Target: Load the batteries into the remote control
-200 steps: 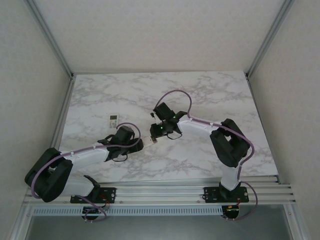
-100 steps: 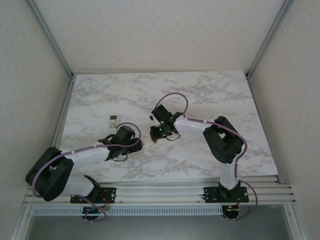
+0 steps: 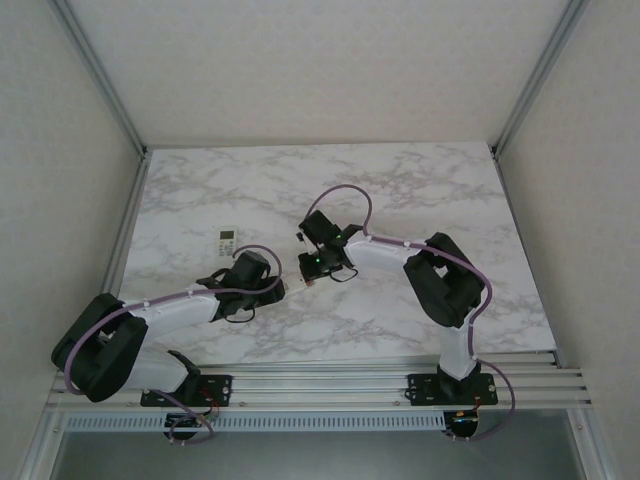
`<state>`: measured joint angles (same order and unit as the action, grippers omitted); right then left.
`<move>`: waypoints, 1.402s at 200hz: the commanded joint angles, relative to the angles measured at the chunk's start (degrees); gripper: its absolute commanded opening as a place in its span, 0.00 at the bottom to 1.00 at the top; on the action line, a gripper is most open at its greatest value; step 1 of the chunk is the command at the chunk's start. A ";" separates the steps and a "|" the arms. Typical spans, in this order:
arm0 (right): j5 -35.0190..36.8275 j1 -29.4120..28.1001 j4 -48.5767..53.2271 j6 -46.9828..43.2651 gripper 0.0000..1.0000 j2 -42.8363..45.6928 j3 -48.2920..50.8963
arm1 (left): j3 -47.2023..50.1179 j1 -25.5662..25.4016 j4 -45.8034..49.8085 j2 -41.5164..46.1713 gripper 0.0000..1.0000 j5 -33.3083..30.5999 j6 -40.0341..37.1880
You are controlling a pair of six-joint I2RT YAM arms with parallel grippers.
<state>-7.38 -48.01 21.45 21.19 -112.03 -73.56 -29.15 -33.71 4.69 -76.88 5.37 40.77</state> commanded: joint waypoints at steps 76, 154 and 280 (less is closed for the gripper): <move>-1.34 -4.98 12.25 0.59 0.09 -2.25 8.25 | 0.03 -0.26 -1.88 -1.65 0.58 0.08 0.58; -2.05 -4.81 17.12 1.01 0.17 3.35 1.98 | 0.41 -0.52 -1.65 0.06 0.62 -0.93 1.14; -2.47 1.96 -2.11 6.50 0.99 20.91 4.44 | -5.56 5.59 21.31 20.06 0.83 -18.48 11.53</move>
<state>-1.61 -47.09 23.64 29.06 -87.55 -65.25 -34.37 -29.39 17.69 -57.17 -9.15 44.69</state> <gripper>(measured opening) 0.985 0.836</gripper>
